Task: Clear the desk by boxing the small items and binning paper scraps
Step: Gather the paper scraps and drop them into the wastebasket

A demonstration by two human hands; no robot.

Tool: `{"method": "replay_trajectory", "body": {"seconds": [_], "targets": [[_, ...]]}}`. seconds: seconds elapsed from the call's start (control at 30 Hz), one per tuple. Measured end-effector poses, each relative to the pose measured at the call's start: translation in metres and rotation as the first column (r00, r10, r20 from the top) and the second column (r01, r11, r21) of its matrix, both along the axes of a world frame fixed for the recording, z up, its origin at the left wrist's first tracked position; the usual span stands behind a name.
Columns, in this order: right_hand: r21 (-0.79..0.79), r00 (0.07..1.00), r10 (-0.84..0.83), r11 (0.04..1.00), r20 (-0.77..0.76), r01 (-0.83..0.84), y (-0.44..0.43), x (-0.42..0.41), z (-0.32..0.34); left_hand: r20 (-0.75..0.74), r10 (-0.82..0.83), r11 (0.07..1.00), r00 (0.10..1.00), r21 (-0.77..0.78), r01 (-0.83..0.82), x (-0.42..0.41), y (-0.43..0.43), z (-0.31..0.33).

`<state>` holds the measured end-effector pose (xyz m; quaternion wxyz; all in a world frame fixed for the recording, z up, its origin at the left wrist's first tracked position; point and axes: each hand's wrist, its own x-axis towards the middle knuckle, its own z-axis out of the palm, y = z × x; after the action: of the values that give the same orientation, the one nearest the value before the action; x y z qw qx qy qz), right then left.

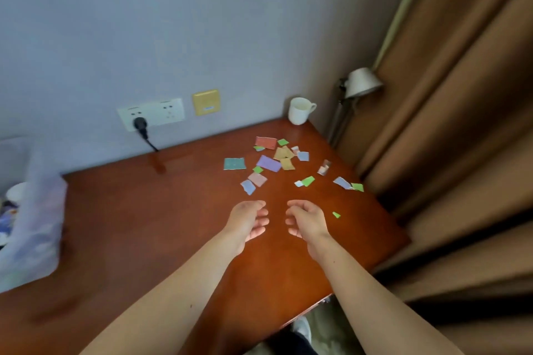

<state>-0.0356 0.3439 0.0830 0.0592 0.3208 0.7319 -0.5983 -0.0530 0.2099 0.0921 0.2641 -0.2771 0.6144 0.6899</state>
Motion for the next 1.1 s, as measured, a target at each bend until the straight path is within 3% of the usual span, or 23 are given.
{"method": "replay_trajectory", "body": {"seconds": [0.27, 0.47, 0.6, 0.77, 0.93, 1.1], "targets": [[0.047, 0.994, -0.100, 0.994, 0.042, 0.098, 0.082, -0.004, -0.015, 0.034, -0.122, 0.992, 0.992, 0.038, 0.120, -0.019, 0.082, -0.017], [0.066, 0.998, -0.030, 0.998, 0.062, 0.026, 0.144, -0.038, -0.029, 0.033, -0.121, 0.991, 0.992, -0.048, 0.122, -0.043, 0.146, -0.037], [0.113, 0.992, 0.080, 0.989, 0.096, -0.091, 0.186, -0.060, -0.046, -0.039, -0.250, 0.961, 0.967, -0.131, 0.243, -0.059, 0.185, -0.061], [0.209, 0.901, 0.362, 0.887, 0.241, -0.412, 0.220, -0.076, -0.076, -0.148, -0.424, 0.851, 0.893, -0.403, 0.337, -0.062, 0.212, -0.099], [0.203, 0.798, 0.524, 0.782, 0.297, -0.589, 0.237, -0.089, -0.093, -0.052, -0.539, 0.649, 0.841, -0.662, 0.375, -0.062, 0.228, -0.117], [0.184, 0.729, 0.598, 0.717, 0.333, -0.672, 0.244, -0.101, -0.106, 0.002, -0.635, 0.479, 0.773, -0.784, 0.396, -0.067, 0.232, -0.133]]}}
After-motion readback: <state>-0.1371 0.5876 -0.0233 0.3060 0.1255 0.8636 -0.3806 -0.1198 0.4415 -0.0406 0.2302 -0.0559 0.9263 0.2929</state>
